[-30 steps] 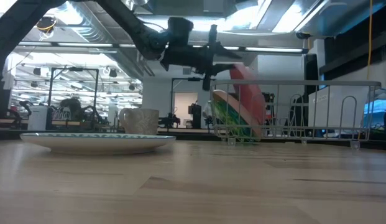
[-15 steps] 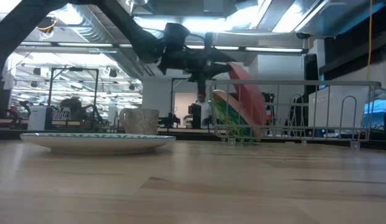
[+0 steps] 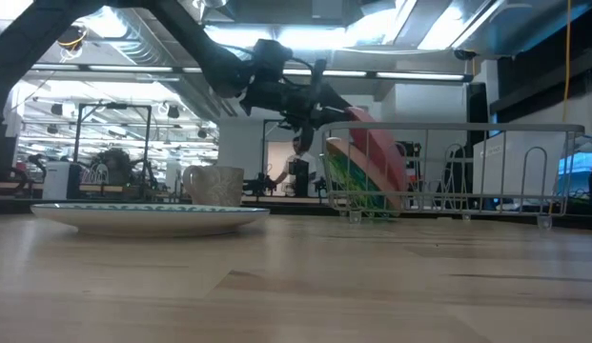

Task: Sort dishes
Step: Put the pink plate into the dish rack

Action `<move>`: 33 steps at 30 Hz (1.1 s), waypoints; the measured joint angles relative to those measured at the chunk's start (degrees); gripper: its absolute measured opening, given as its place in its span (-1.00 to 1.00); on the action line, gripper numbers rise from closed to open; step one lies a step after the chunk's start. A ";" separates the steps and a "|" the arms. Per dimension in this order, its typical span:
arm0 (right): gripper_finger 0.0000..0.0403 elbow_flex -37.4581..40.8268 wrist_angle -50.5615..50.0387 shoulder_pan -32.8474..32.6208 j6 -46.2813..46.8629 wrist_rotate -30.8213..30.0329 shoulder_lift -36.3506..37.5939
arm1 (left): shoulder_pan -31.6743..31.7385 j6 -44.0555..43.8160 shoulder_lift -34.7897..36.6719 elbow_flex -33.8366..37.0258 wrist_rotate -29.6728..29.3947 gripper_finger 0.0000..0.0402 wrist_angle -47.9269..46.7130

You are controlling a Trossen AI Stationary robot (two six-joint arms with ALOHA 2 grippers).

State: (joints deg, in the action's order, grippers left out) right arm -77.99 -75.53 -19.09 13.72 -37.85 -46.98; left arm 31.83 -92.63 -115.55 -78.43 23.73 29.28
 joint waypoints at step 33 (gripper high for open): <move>-0.19 -0.01 -0.12 0.00 1.27 6.97 -0.02 | 2.51 8.99 0.04 -0.13 8.60 -0.77 -11.16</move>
State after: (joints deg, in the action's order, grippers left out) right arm -78.00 -75.65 -19.09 14.98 -30.89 -47.00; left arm 34.34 -83.64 -115.50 -78.56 32.34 18.12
